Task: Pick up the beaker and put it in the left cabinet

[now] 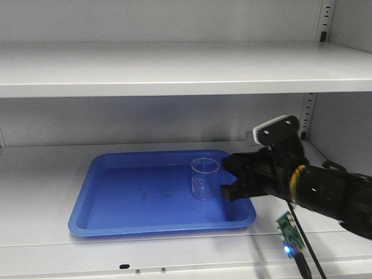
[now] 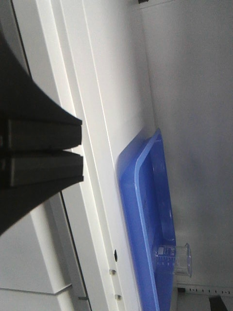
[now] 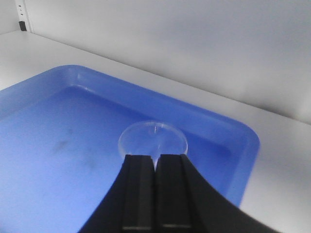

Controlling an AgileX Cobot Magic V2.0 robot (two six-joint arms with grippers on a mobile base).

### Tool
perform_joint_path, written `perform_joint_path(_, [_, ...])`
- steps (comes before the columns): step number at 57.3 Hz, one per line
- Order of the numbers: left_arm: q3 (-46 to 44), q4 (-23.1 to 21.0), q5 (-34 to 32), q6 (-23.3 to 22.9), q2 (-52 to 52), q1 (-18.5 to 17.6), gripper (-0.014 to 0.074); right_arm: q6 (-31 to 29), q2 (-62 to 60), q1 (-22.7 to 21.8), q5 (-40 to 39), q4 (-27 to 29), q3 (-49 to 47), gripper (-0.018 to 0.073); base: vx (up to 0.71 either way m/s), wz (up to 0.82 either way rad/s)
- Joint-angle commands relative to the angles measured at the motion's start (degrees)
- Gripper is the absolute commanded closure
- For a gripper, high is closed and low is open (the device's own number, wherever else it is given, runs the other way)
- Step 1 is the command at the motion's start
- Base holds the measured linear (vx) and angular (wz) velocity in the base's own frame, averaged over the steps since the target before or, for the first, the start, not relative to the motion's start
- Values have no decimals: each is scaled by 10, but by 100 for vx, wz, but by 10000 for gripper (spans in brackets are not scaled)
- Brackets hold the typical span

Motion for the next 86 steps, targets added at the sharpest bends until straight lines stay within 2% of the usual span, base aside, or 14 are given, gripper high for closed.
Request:
perform_joint_path(1, [9,-5,-48,-2,-11,-3,596,6,-64,-3,-11,8,23,568,0,0])
perform_joint_path(20, [9,-5,-48,-2,-11,-3,596,8,-239,-3,-11,-1,166,568,0,0])
perform_joint_path(30, [9,-5,-48,-2,-11,-3,596,8,-303,-3,-11,-1,211,568,0,0])
perform_joint_path(53, [9,-5,-48,-2,-11,-3,596,13,-323,-3,-2,0,225,568,0,0])
perform_joint_path(62, [9,-5,-48,-2,-11,-3,596,20,-321,-3,-28,14,225,568,0,0])
perform_joint_path(64, [9,-5,-48,-2,-11,-3,596,19,-316,-3,-33,34,225,568,0,0])
perform_joint_path(67, [9,-5,-48,-2,-11,-3,596,-10,-314,-2,-23,96,225,568,0,0])
perform_joint_path(69, [9,-5,-48,-2,-11,-3,596,-47,-315,-1,-2,169,225,568,0,0])
perform_joint_path(70, [9,-5,-48,-2,-11,-3,596,-75,-317,-1,6,198,225,568,0,0])
perform_joint_path(73, [9,-5,-48,-2,-11,-3,596,-158,-326,-1,49,330,225,568,0,0])
perform_joint_path(74, [9,-5,-48,-2,-11,-3,596,-201,-331,-1,64,379,225,568,0,0])
perform_joint_path(78, [9,-5,-48,-2,-11,-3,596,-349,-354,-1,126,514,225,568,0,0])
perform_joint_path(81, [9,-5,-48,-2,-11,-3,596,-446,-377,-1,171,577,225,568,0,0])
perform_joint_path(86, [9,-5,-48,-2,-11,-3,596,-550,-420,-2,218,654,234,568,0,0])
